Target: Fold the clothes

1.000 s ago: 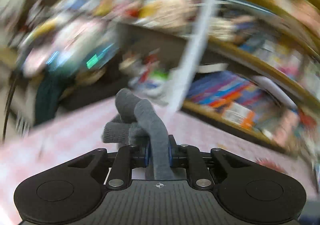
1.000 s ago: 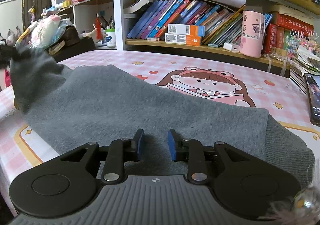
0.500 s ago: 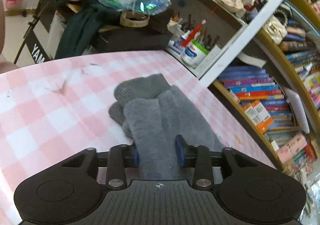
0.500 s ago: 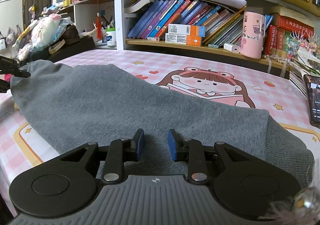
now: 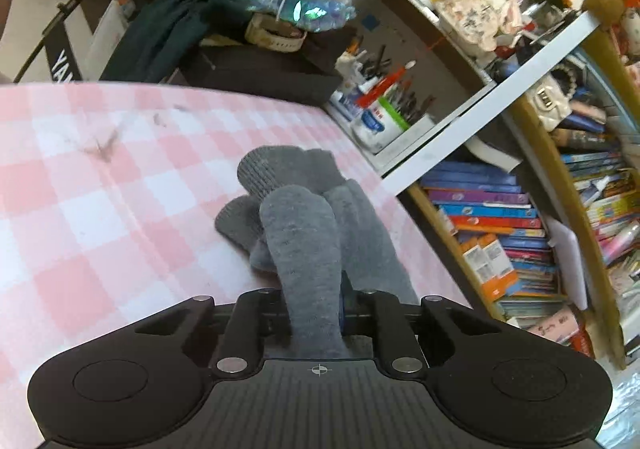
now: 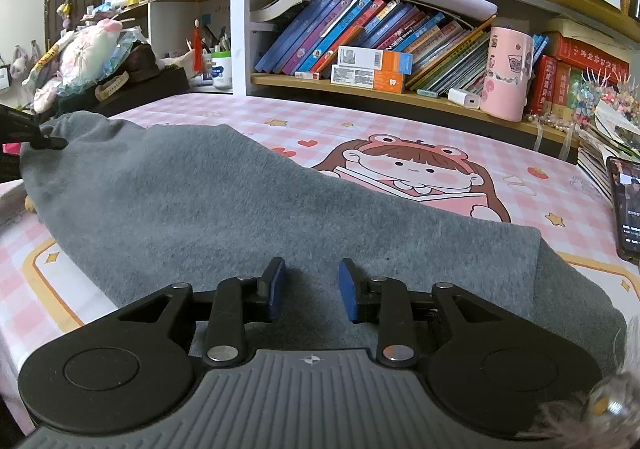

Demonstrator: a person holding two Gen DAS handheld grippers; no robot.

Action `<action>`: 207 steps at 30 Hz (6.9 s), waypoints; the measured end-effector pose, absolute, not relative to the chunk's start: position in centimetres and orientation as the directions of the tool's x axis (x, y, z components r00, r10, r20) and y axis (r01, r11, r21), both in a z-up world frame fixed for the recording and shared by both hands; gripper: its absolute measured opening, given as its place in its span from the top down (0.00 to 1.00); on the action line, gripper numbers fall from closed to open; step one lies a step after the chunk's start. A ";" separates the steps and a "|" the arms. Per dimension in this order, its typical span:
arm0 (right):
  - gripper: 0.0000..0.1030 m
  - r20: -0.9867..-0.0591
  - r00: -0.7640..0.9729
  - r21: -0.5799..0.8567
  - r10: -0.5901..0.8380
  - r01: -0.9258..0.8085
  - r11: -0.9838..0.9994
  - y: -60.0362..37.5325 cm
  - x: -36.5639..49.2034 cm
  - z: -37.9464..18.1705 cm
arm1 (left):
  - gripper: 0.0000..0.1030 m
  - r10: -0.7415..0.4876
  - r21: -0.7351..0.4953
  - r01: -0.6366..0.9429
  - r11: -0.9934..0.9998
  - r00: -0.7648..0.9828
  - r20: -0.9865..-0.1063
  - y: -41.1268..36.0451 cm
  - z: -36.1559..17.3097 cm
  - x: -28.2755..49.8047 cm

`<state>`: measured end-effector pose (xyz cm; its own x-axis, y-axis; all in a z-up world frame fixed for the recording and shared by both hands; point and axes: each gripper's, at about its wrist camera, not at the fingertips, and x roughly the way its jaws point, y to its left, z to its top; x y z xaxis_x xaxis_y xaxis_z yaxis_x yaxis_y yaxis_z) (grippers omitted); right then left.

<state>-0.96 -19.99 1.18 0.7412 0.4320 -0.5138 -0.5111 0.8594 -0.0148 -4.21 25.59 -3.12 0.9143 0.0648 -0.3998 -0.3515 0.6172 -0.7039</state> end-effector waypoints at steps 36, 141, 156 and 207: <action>0.40 -0.491 0.558 0.267 0.669 -0.635 0.725 -18.2 2.3 2.5 | 0.85 0.091 0.135 -0.065 0.989 0.976 -0.199 11.1 6.1 -7.7; 0.40 -0.515 0.771 0.182 0.373 -0.327 0.927 -27.8 -9.5 6.0 | 0.06 -0.212 -0.262 0.137 0.955 0.935 -0.285 5.8 -0.8 -15.0; 0.39 -0.571 0.717 0.503 0.400 -0.080 0.861 -31.0 -4.4 3.2 | 0.01 -0.129 -0.283 0.051 0.958 0.956 -0.264 5.8 -0.4 -16.1; 0.82 -0.461 0.781 0.738 0.421 0.074 0.671 -33.2 -1.9 -1.0 | 0.00 -0.117 -0.307 0.039 0.951 0.963 -0.241 6.8 -1.5 -17.0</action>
<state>-1.94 -33.20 -1.04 0.7812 0.4209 -0.4611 0.0743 0.6707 0.7380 -16.99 6.79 -1.46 0.9633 -0.1171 -0.2414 0.0386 0.9509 -0.3071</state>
